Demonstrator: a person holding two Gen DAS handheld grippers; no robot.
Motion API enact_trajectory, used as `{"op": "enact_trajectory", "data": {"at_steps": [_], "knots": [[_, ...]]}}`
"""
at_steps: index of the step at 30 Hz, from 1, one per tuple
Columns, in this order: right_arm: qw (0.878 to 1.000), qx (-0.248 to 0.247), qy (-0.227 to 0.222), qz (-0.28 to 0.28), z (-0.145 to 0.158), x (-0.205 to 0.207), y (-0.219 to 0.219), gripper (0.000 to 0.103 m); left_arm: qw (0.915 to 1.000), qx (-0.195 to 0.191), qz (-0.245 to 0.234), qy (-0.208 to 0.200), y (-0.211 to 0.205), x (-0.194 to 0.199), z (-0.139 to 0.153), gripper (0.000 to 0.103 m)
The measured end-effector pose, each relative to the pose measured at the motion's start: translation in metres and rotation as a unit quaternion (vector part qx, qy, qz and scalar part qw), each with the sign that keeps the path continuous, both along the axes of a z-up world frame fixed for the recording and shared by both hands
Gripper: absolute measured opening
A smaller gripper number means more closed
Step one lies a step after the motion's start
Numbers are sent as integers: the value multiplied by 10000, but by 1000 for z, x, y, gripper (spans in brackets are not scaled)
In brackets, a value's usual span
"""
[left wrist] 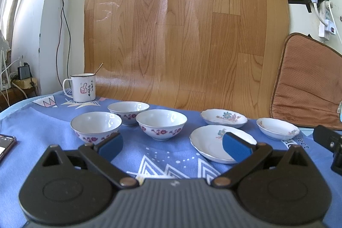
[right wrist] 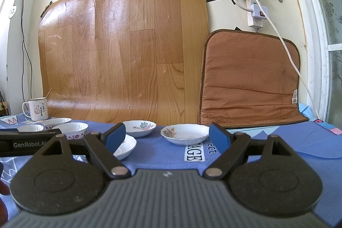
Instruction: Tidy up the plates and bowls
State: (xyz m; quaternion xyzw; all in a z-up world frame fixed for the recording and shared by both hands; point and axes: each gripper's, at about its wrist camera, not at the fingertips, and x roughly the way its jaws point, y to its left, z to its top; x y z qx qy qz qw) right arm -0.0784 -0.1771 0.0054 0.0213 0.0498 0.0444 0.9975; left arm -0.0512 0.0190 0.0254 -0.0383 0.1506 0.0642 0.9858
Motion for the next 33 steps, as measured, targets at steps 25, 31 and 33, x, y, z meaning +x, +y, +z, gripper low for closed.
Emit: {"op": "enact_trajectory", "data": {"at_steps": [25, 31, 33], "knots": [[10000, 3, 3, 4, 0, 0, 0, 87, 10000, -88, -41, 20, 0, 1, -1, 103], [10000, 4, 4, 4, 0, 0, 0, 87, 9999, -108, -55, 25, -1, 0, -1, 103], [10000, 8, 10, 7, -1, 0, 1, 87, 9999, -106, -51, 25, 0, 1, -1, 103]]}}
